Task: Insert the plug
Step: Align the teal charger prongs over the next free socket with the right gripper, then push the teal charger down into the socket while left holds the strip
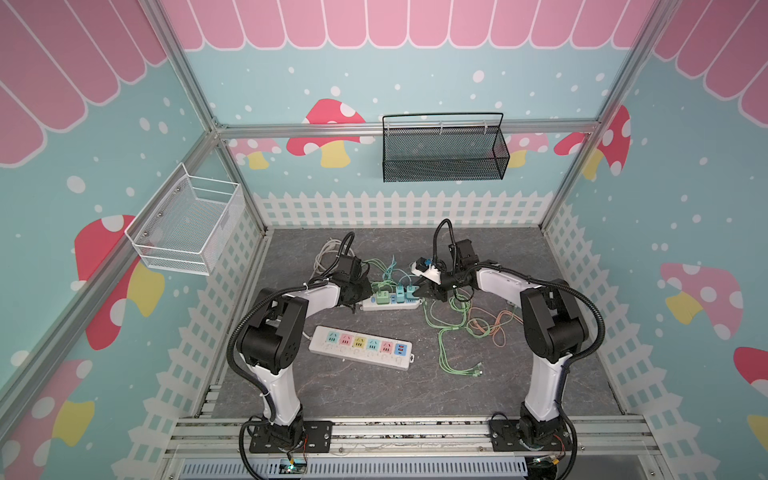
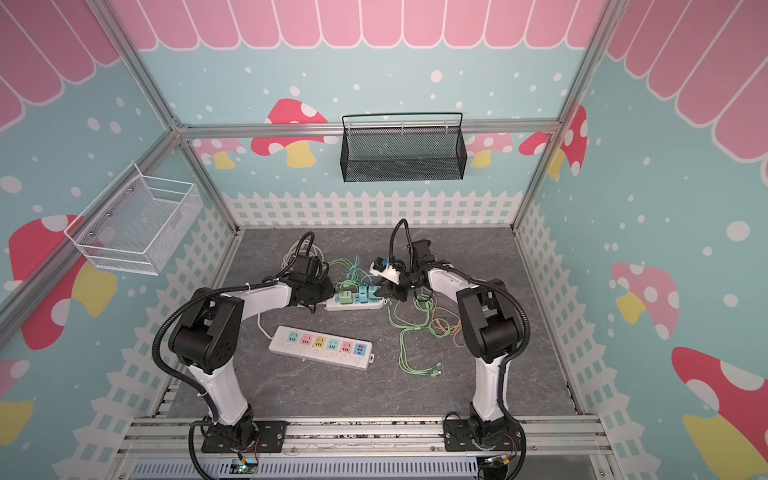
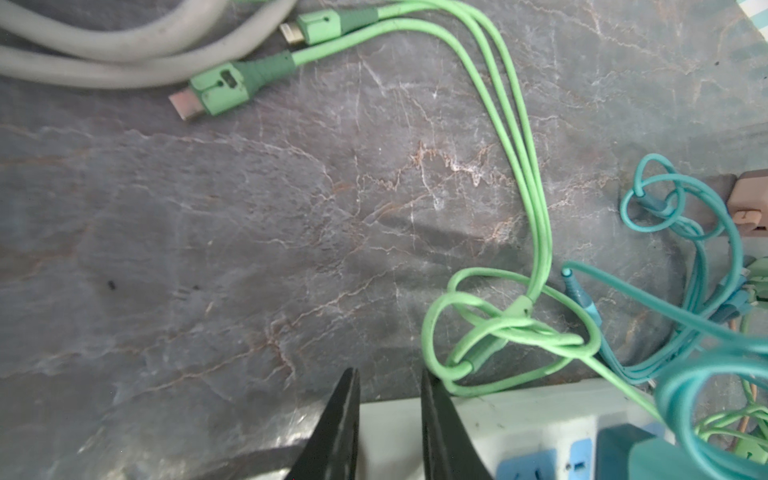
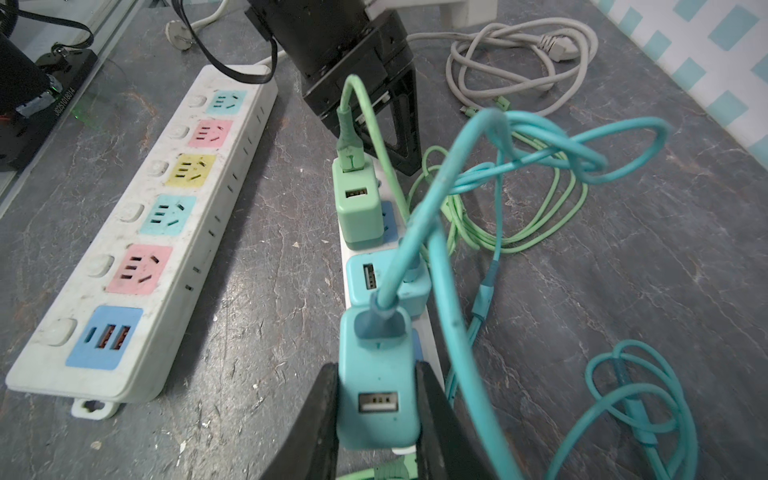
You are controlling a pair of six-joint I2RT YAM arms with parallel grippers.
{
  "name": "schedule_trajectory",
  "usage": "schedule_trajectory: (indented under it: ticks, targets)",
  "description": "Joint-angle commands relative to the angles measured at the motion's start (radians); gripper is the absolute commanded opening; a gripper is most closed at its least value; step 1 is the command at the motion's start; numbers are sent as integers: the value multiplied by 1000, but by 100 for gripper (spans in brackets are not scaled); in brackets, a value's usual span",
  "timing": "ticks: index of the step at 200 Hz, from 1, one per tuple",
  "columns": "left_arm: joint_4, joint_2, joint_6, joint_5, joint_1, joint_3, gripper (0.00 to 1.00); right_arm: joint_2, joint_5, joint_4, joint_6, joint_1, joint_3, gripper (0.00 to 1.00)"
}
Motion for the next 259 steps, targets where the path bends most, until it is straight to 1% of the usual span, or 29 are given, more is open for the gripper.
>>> schedule_trajectory:
  ticks: [1,48,102,202,259]
  targets:
    - [-14,18,9,19,0,25,26,-40,-65,-5,-39,-8,-24,0]
    - [-14,30,9,21,0,33,25,-2,-101,9,-35,-8,-10,0]
    - [-11,32,9,24,2,33,25,42,-114,8,-35,-9,13,0]
    - [-3,24,14,30,3,25,25,98,-41,-20,-29,-5,73,0]
    - [6,21,14,36,8,19,25,124,-14,-101,-64,7,115,0]
